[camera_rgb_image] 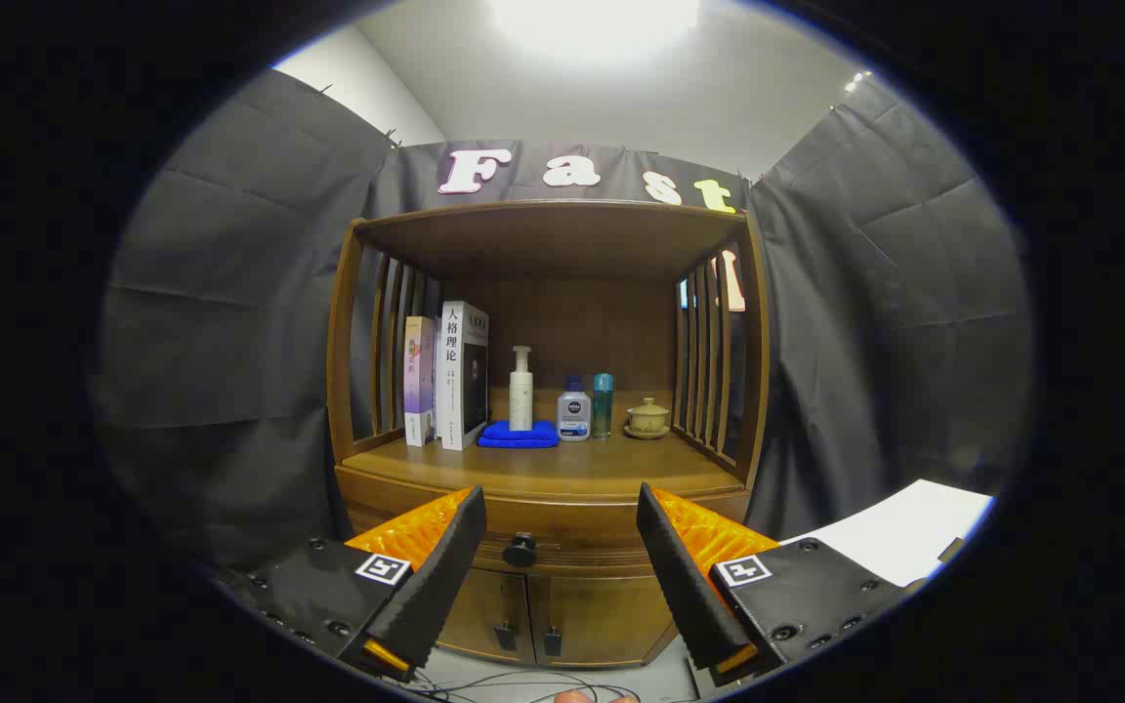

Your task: Pull open the drawer, take out the items inside it, and place them on the countertop above the cabinet.

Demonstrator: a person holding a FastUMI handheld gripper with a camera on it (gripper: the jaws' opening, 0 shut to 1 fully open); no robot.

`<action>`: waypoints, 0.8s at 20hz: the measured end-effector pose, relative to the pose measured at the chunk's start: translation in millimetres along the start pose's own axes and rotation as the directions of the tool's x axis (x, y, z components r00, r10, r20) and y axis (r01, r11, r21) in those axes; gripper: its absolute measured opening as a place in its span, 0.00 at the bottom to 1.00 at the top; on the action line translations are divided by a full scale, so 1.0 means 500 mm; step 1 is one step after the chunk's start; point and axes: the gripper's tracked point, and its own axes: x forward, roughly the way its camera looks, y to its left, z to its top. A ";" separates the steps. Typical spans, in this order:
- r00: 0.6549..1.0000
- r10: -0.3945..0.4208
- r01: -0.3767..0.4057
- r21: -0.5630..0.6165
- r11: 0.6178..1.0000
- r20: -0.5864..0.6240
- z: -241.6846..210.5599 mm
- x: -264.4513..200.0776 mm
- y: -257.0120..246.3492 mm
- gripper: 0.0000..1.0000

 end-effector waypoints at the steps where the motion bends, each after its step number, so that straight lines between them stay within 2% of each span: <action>1: 1.000 -0.004 0.004 -0.004 1.000 0.003 0.002 -0.001 -0.003 0.97; 16: 1.000 -0.015 0.015 0.000 1.000 -0.006 -0.010 0.002 -0.006 0.97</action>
